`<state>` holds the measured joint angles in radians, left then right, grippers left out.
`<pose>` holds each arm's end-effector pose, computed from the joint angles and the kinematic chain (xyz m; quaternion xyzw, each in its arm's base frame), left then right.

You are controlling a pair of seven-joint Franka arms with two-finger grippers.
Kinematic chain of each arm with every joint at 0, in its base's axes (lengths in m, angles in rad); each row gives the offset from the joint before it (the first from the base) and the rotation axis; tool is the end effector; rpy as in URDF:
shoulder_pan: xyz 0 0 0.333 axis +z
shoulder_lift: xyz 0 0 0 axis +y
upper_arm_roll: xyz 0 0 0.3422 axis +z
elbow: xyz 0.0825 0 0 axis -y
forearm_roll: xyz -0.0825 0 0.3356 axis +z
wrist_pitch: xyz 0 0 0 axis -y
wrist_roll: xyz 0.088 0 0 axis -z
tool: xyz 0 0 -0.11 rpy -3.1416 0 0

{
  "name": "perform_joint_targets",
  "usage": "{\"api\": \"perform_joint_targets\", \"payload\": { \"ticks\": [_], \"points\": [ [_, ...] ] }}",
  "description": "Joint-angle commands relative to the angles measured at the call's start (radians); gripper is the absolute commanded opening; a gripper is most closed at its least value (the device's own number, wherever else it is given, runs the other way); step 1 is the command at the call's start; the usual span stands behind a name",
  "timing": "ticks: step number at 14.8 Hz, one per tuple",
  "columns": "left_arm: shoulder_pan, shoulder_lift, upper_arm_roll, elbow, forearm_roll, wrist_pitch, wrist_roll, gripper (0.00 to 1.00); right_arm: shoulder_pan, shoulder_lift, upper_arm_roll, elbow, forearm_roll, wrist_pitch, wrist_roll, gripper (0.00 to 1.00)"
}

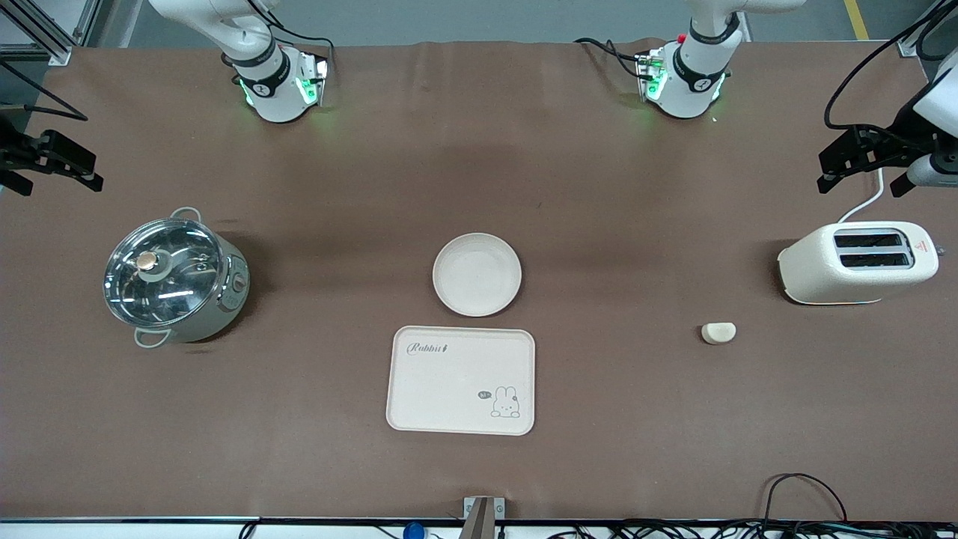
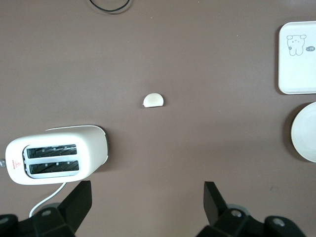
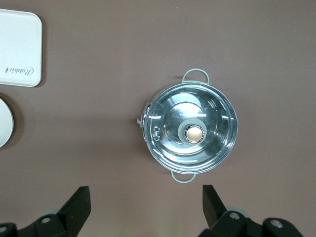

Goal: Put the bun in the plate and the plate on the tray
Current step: 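Reach the left gripper to the cream bun while the right gripper moves out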

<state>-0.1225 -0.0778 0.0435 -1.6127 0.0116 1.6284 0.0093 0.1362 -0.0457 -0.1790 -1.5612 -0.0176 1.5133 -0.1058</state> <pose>0.4847 -0.0361 0.6737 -0.9979 0.0441 -0.0468 0.0025 0.4847 -0.0254 0.6690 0.9995 0.0311 -0.0018 0.0046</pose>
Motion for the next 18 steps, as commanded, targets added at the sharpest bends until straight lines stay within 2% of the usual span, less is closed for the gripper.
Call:
{"api": "perform_joint_targets", "payload": {
  "ticks": [1, 4, 5, 7, 9, 11, 13, 16, 18],
  "points": [
    [-0.005, 0.012, 0.007, 0.036, -0.01, -0.025, 0.011, 1.0, 0.002, -0.011, 0.001, -0.002, -0.018, -0.004, 0.003, 1.0],
    [-0.002, 0.03, 0.009, 0.034, -0.021, -0.025, -0.003, 1.0, 0.002, -0.011, 0.001, 0.0, -0.018, -0.004, 0.003, 1.0],
    [-0.006, 0.065, 0.009, 0.024, -0.009, -0.025, 0.004, 1.0, 0.0, -0.01, 0.001, -0.002, -0.018, -0.002, 0.003, 1.0],
    [-0.003, 0.215, 0.007, 0.025, -0.009, -0.006, 0.011, 1.0, 0.0, -0.002, 0.001, -0.002, -0.005, -0.001, 0.005, 1.0],
    [-0.008, 0.384, 0.006, 0.022, -0.007, 0.126, 0.011, 1.0, 0.006, 0.039, 0.001, -0.002, 0.014, 0.001, 0.005, 1.0],
    [-0.008, 0.493, 0.004, -0.009, -0.015, 0.306, 0.009, 1.0, 0.019, 0.099, 0.001, -0.002, 0.076, 0.03, 0.005, 1.0],
    [-0.008, 0.573, 0.004, -0.077, -0.015, 0.512, 0.009, 1.0, 0.037, 0.162, 0.001, -0.002, 0.111, 0.063, 0.005, 1.0],
    [-0.005, 0.618, 0.003, -0.206, -0.007, 0.747, 0.011, 1.0, 0.075, 0.23, 0.003, 0.0, 0.117, 0.143, 0.006, 1.0],
    [-0.003, 0.618, 0.003, -0.265, -0.006, 0.817, 0.012, 1.0, 0.106, 0.268, 0.001, 0.0, 0.128, 0.171, 0.006, 1.0]
  ]
}}
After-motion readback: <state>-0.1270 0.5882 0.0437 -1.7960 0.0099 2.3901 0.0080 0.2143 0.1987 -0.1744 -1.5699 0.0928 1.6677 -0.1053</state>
